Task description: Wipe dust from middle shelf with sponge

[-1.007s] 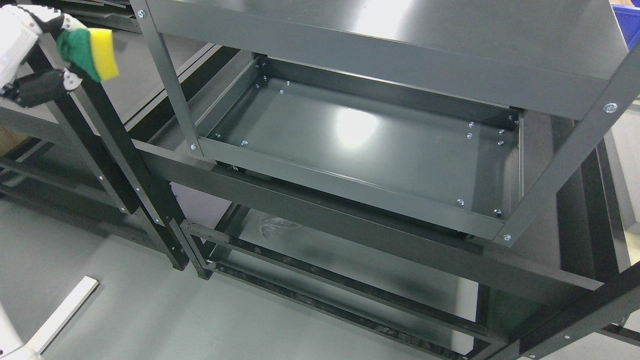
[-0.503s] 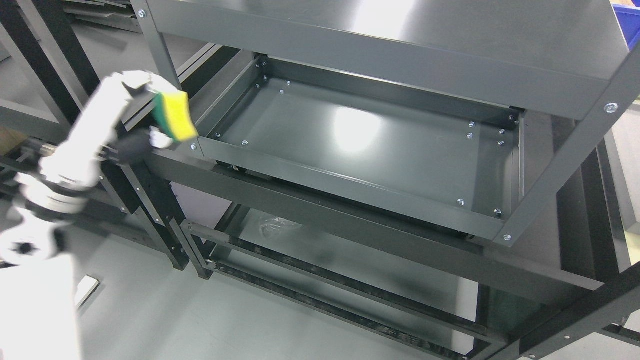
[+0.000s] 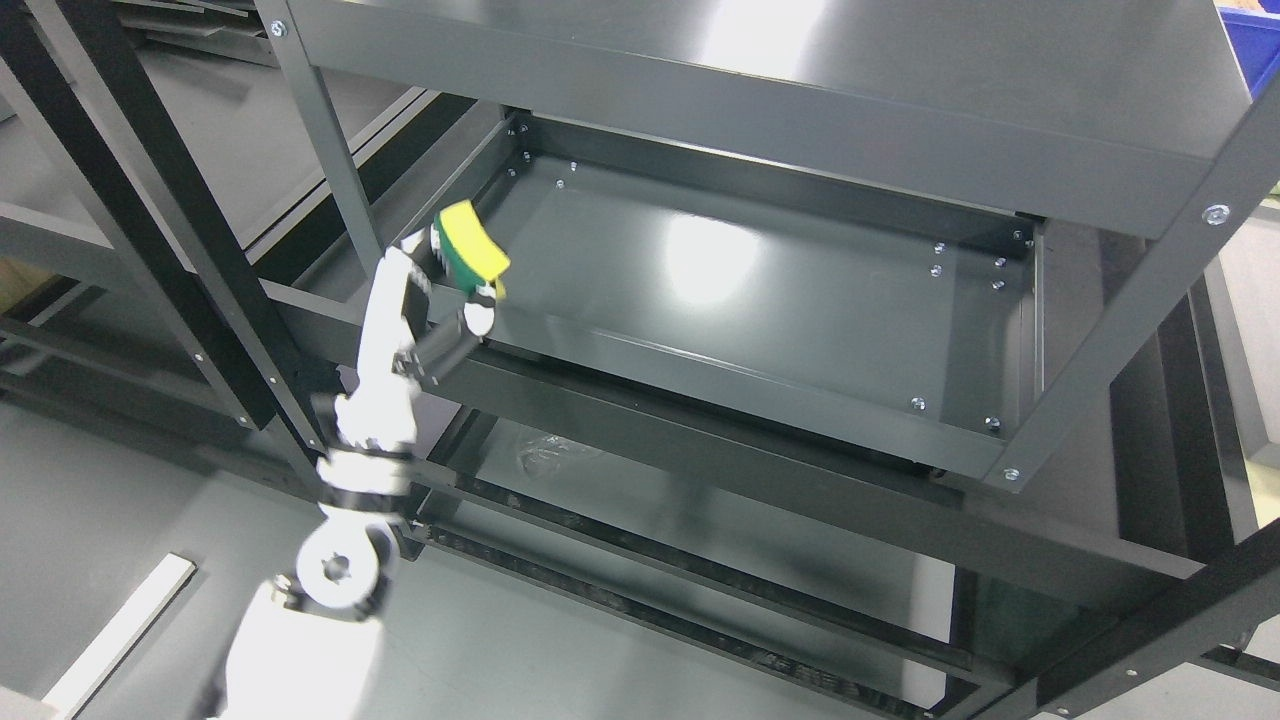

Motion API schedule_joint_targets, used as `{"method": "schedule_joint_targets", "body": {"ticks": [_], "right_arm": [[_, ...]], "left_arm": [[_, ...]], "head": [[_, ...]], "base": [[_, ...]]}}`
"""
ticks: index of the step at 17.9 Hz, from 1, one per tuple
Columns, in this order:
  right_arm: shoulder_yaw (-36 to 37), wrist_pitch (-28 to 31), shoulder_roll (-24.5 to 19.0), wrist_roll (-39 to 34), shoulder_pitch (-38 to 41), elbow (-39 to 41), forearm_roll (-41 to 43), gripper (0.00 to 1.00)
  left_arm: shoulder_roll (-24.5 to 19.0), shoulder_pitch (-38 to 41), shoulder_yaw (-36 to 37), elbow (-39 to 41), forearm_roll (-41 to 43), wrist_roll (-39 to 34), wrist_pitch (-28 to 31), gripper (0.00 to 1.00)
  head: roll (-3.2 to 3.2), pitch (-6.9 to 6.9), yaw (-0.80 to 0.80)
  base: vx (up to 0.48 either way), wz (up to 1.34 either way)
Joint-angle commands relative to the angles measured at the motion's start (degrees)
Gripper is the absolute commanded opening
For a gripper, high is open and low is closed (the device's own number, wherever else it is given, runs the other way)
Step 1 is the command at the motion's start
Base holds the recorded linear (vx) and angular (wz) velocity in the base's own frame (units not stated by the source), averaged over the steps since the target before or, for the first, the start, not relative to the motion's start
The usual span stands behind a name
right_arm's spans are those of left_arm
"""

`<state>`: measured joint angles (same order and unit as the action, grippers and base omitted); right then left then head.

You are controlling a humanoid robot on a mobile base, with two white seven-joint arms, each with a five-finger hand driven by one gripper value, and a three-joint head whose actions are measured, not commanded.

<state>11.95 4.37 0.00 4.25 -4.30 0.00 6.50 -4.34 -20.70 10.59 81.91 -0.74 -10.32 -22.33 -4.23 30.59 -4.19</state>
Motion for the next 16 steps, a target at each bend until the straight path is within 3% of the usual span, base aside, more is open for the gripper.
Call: {"method": "schedule_joint_targets", "body": {"ticks": [1, 3, 6, 16], "right_arm": [[0.0, 0.0, 1.0, 0.0, 0.0, 1.0, 0.0, 1.0], [0.0, 0.0, 1.0, 0.0, 0.0, 1.0, 0.0, 1.0], [0.0, 0.0, 1.0, 0.0, 0.0, 1.0, 0.0, 1.0], [0.0, 0.0, 1.0, 0.0, 0.0, 1.0, 0.0, 1.0]], "left_arm": [[3.3, 10.3, 12.3, 6.9, -4.4, -8.2, 6.9, 0.0], [3.3, 12.8, 8.5, 11.1, -5.1, -8.2, 9.8, 0.0], [3.3, 18.7, 8.7, 16.2, -5.1, -7.6, 11.0, 0.0], [3.3, 20.1, 8.6, 16.6, -5.1, -7.5, 10.4, 0.0]], "head": [[0.0, 0.0, 0.0], [0.0, 0.0, 0.0], [0.0, 0.0, 0.0], [0.0, 0.0, 0.0]], "base": [[0.0, 0.0], [0.0, 0.0], [0.0, 0.0], [0.0, 0.0]]}}
